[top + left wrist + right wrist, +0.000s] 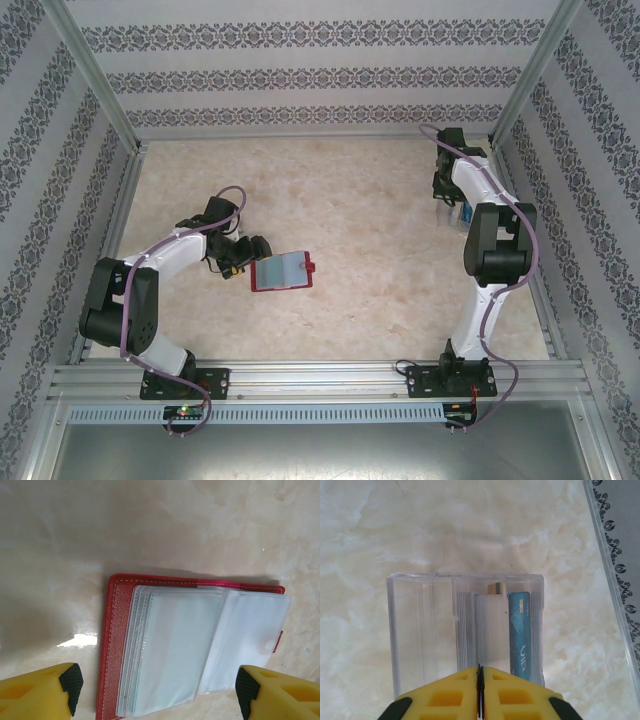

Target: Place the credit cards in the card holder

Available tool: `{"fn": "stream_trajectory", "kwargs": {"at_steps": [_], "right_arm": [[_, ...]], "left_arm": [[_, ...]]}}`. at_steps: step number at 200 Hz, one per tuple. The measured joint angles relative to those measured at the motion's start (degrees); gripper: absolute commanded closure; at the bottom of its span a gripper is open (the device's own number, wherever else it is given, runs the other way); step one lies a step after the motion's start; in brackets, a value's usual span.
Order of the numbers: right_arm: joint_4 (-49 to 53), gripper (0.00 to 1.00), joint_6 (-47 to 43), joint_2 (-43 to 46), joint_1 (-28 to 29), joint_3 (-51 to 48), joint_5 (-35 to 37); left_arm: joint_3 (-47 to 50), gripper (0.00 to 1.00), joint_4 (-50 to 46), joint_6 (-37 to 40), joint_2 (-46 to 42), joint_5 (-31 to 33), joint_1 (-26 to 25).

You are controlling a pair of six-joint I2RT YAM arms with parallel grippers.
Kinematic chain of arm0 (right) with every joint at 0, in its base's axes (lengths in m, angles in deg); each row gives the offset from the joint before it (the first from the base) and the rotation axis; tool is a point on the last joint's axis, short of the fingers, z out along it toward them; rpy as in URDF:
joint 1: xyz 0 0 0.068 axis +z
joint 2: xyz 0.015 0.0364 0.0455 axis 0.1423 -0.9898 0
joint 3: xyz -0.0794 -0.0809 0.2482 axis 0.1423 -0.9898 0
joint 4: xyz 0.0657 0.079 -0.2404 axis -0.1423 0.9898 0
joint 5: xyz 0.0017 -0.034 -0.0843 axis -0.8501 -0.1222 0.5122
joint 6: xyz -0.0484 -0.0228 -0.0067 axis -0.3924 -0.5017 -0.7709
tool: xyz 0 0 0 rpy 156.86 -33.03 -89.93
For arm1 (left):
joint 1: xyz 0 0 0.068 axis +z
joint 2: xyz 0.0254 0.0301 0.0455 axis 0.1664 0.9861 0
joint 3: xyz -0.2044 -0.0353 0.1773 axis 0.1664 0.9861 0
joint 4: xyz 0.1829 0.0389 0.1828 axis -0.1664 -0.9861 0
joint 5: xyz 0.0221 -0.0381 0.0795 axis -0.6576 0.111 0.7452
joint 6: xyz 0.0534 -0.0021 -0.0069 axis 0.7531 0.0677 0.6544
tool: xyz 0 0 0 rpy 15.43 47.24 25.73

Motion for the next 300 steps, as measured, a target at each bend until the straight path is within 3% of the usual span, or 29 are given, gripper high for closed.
{"fn": "stream_trajectory", "kwargs": {"at_steps": [51,59,100,141,200,300], "right_arm": [[0.1,1.0,-0.3,0.1,0.0,0.4,0.0],[0.2,0.9,-0.3,0.1,0.0,0.4,0.0],[0.2,0.58,-0.4,0.1,0.1,0.5,-0.8],[1.6,0.46,-1.8,-0.1,1.6,2.5,0.6],[2.3,0.45,-2.9,-1.7,2.2,3.4,4.1],[2.3,0.53,-2.8,-2.6,1.2,1.0,7.1]], "left_arm": [[0.0,0.18,0.0,0.0,0.0,0.0,0.0],[0.0,0.18,0.0,0.0,0.0,0.0,0.0],[0.0,0.18,0.0,0.0,0.0,0.0,0.0],[0.0,0.18,0.0,0.0,0.0,0.0,0.0],[0.0,0.18,0.0,0.0,0.0,0.0,0.0],[0.0,0.18,0.0,0.0,0.0,0.0,0.0]]}}
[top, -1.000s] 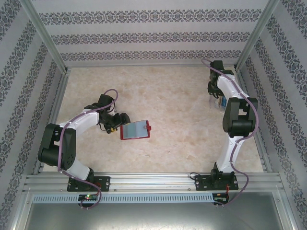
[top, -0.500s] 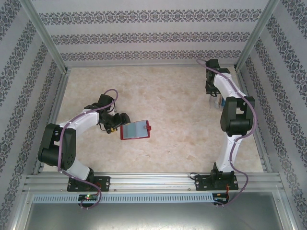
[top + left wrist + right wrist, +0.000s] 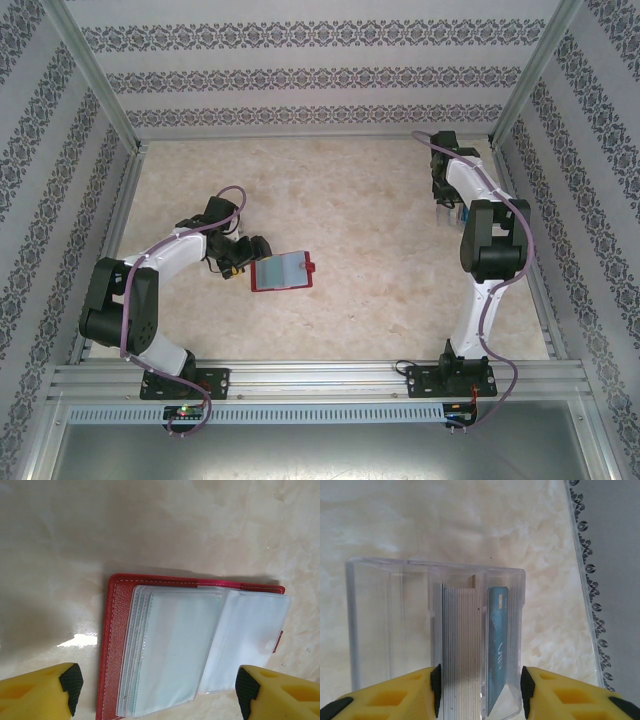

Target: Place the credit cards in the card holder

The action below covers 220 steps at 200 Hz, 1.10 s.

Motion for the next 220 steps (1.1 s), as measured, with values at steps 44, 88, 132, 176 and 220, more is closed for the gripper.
{"fn": "stream_trajectory", "kwargs": {"at_steps": [44,88,132,176,220], "right_arm": [[0.0,0.6,0.0,0.0,0.0,0.0,0.5],[0.0,0.7,-0.2,0.0,0.0,0.0,0.8],[0.1,0.75,-0.3,0.0,0.0,0.0,0.7],[0.5,0.89,-0.7,0.0,0.0,0.2,0.7],[0.6,0.95,-1.1,0.0,0.0,0.2,0.7]], "left_arm": [[0.0,0.18,0.0,0.0,0.0,0.0,0.0],[0.0,0.18,0.0,0.0,0.0,0.0,0.0],[0.0,0.18,0.0,0.0,0.0,0.0,0.0],[0.0,0.18,0.0,0.0,0.0,0.0,0.0],[0.0,0.18,0.0,0.0,0.0,0.0,0.0]]}}
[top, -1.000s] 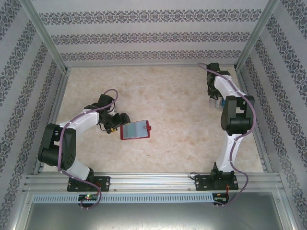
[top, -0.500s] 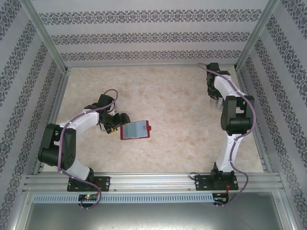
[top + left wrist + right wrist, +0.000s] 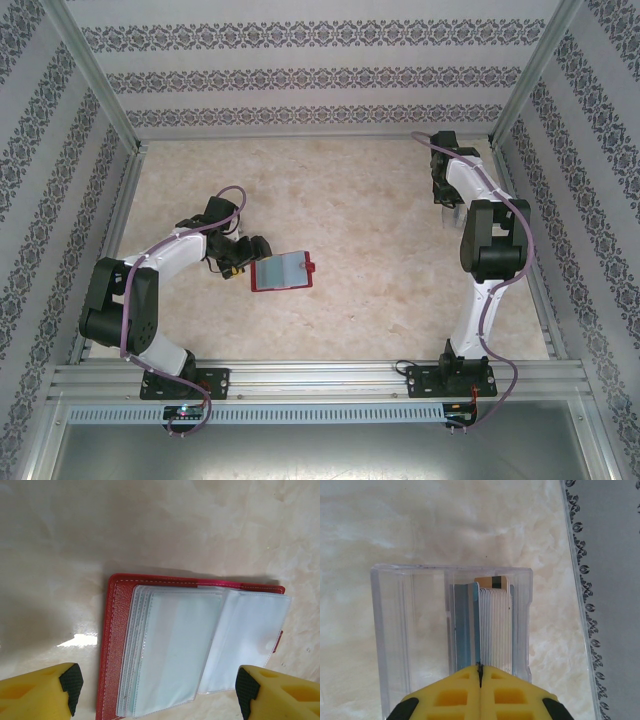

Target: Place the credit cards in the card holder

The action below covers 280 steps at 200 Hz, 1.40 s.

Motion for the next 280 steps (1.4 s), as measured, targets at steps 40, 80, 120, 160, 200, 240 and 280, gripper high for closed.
{"fn": "stream_trajectory", "kwargs": {"at_steps": [40,80,120,160,200,240,280], "right_arm": [[0.1,0.98,0.0,0.0,0.0,0.0,0.0],[0.8,1.0,0.0,2.1,0.0,0.0,-0.2],[0.8,1.0,0.3,6.5,0.0,0.0,-2.2],[-1.7,1.0,1.7,13.6,0.0,-3.7,-9.8],[-6.4,1.0,4.5,24.2,1.7,-11.1,-22.3],[-12.0,1.0,7.6,29.5,6.0,-17.0,-32.7],[-19.0,1.0,8.8,31.8,14.4,-23.5,-41.8]], "left_arm": [[0.0,0.18,0.0,0.0,0.0,0.0,0.0],[0.0,0.18,0.0,0.0,0.0,0.0,0.0],[0.0,0.18,-0.1,0.0,0.0,0.0,0.0],[-0.8,0.18,-2.2,0.4,-1.6,-0.3,0.0],[-4.2,0.18,-3.3,1.1,-4.0,-1.1,0.0],[-5.0,0.18,-3.4,1.2,-4.7,-4.1,0.0],[-4.8,0.17,-1.7,-0.8,-5.2,-11.1,0.1]]}}
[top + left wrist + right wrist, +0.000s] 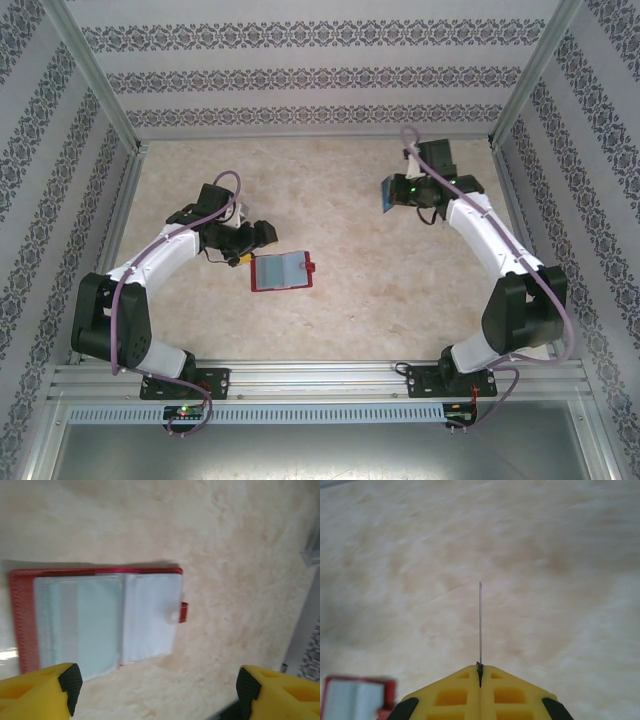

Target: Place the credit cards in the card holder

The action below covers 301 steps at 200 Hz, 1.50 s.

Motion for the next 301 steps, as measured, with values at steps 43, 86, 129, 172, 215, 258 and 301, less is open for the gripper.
{"fn": "stream_trajectory", "kwargs": {"at_steps": [43,86,129,172,215,258,301], "right_arm": [[-12.8,1.0,6.9,2.8,8.7,-6.8,-10.4],[-27.6,1.0,20.4,2.9,11.9,-14.1,-18.0],[-38.5,1.0,30.1,0.9,15.7,-16.9,-19.6],[-43.1,1.0,31.8,-5.1,20.8,-20.5,-19.1],[-46.3,1.0,32.0,-13.7,23.8,-21.8,-18.5],[-48.1,1.0,32.0,-17.5,23.8,-22.1,-18.5],[-49.4,1.0,32.9,-17.6,23.9,-23.8,-18.5]], "left_arm": [[1.1,0.15,6.8,-4.1,-1.9,-8.7,0.0],[4.1,0.16,19.1,-9.9,-2.8,-16.1,0.0],[5.6,0.16,24.7,-13.6,-2.7,-18.4,0.1],[4.2,0.15,11.8,-8.6,-1.9,-8.9,1.7],[5.9,0.18,1.9,-4.0,-0.3,1.4,1.9],[6.4,0.35,-1.6,-1.1,1.6,7.1,1.9],[7.0,0.46,-1.6,-0.1,5.4,8.8,1.7]]}}
